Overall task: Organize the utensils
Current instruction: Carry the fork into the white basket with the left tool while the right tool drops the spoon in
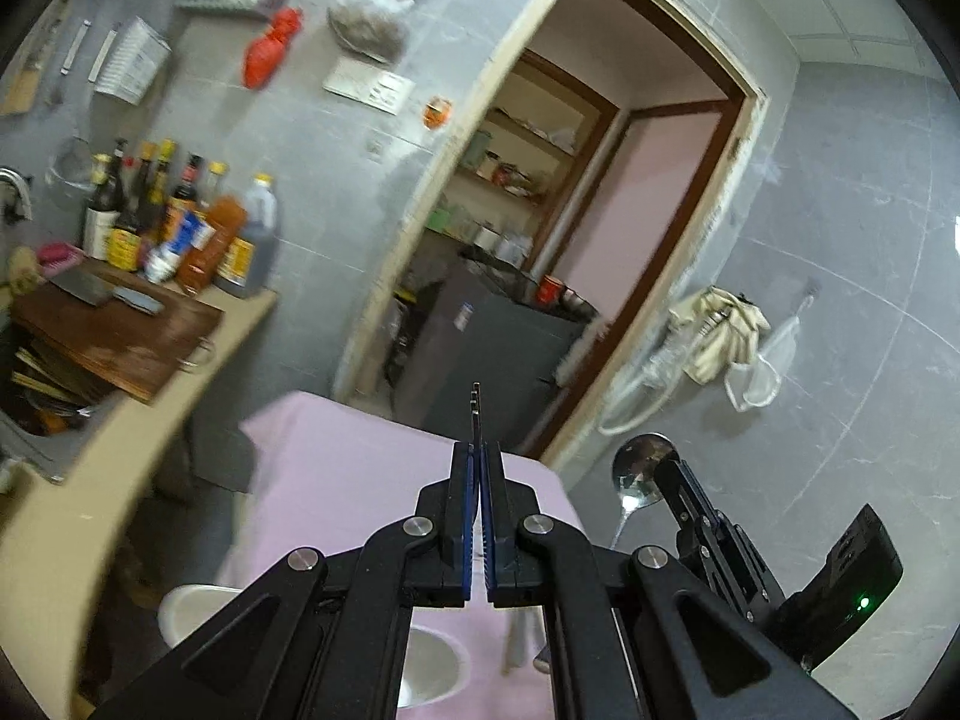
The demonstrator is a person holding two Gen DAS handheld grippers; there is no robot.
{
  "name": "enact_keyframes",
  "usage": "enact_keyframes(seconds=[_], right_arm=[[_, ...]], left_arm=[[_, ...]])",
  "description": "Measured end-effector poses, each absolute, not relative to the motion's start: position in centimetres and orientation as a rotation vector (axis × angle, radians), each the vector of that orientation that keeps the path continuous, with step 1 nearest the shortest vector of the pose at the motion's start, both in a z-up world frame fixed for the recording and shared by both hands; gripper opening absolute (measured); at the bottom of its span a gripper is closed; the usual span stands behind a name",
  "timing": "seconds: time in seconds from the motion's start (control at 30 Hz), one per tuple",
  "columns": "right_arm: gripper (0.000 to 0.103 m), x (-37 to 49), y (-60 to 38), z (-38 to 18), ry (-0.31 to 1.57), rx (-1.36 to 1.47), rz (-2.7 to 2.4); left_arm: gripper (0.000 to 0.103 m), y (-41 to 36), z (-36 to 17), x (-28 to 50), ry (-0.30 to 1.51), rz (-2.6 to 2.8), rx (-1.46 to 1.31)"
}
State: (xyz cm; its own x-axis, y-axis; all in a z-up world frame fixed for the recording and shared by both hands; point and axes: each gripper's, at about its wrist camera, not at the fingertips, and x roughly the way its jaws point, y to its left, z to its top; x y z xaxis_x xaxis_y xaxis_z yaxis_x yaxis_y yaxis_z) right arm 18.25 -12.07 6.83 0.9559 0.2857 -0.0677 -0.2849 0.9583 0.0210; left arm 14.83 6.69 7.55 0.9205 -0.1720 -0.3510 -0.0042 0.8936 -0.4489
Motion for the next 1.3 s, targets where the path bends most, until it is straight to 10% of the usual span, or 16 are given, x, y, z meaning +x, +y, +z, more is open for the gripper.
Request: enact_keyframes(seconds=[1.3], right_arm=[[0.003,18.3,-5.9,0.8,0.162,-0.125,0.311]], left_arm=[[0.003,9.9,1.4,12.3,0.490,0.023,-0.406]])
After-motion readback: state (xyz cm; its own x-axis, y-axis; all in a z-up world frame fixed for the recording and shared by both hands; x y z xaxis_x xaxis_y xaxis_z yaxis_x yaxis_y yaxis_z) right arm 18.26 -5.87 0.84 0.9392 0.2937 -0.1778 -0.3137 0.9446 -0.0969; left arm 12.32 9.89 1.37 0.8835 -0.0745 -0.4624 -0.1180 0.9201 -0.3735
